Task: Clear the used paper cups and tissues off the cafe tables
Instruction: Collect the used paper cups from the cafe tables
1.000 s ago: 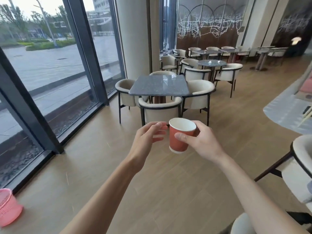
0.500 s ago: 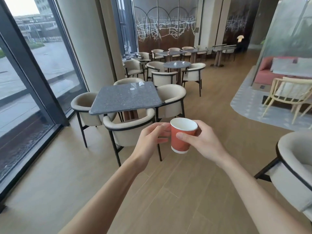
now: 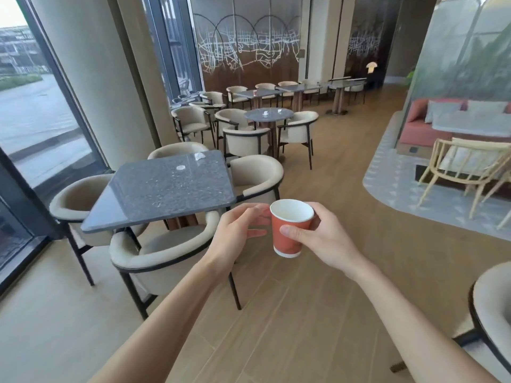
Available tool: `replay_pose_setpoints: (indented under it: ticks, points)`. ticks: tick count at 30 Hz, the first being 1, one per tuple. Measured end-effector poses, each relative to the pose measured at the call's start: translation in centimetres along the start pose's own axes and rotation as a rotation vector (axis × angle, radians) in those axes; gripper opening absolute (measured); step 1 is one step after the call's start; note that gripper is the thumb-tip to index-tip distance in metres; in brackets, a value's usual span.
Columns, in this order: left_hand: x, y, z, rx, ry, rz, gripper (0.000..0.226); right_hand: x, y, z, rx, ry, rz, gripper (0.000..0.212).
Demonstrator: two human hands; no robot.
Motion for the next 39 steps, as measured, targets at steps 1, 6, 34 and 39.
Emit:
replay_pose_setpoints:
  ticks: [1, 6, 34, 39]
  points:
    - [0.5, -2.2, -0.5, 0.006, 0.002, 0.004, 0.029, -0.9, -1.7, 0.6, -0.006, 0.0, -0.005, 0.059]
    - [3.4, -13.5, -3.0, 0.039, 0.01, 0.026, 0.026, -6.0, -10.7, 3.9, -0.052, 0.018, -0.05, 0.054]
    - [13.2, -80.7, -32.5, 0.158, -0.031, 0.098, 0.025, -34.0, -64.4, 40.7, -0.334, 0.036, -0.209, 0.052]
    - [11.4, -91.5, -36.7, 0.104, -0.028, 0.062, 0.025, -36.1, -75.6, 48.3, -0.317, 0.078, -0.192, 0.053]
Point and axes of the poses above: each hand's wrist, its own y-axis away from the middle knuckle, its own z-axis out of the back of the hand, x = y × z, the point moved 8 cm from there along -y, towards the middle knuckle
